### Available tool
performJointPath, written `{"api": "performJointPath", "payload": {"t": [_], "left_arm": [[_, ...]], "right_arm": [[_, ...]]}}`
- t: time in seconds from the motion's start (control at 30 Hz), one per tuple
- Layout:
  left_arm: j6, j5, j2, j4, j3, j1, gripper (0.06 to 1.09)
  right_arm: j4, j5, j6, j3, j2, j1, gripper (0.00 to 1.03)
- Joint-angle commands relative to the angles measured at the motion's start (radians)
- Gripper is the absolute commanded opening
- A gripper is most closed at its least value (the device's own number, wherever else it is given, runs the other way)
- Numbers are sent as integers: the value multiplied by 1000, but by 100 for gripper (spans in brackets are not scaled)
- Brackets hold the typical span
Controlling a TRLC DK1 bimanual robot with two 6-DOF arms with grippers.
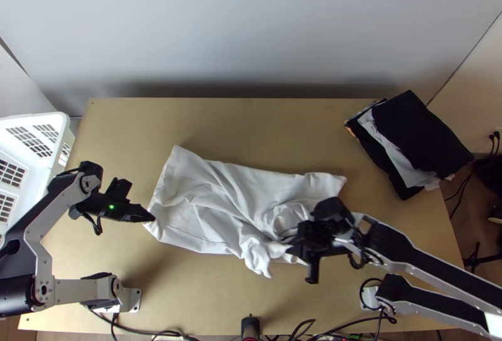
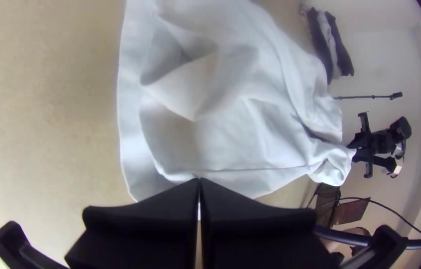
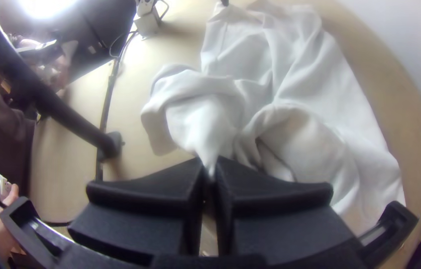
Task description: Fold the t-shirt
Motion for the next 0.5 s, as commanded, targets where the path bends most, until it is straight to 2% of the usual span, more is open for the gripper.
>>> {"api": "performJointPath", "payload": {"t": [0.0, 0.2, 0.47], "left_arm": [[33, 13, 39, 8, 46, 69, 9], [82, 16, 99, -7, 111, 171, 9], [68, 67, 130, -72, 207, 206, 9]], "right_arm": [[-87, -61, 4, -71, -184, -34, 3], [-127, -64, 5, -119, -239, -47, 3], [-115, -65, 13, -111, -233, -69, 3]]}}
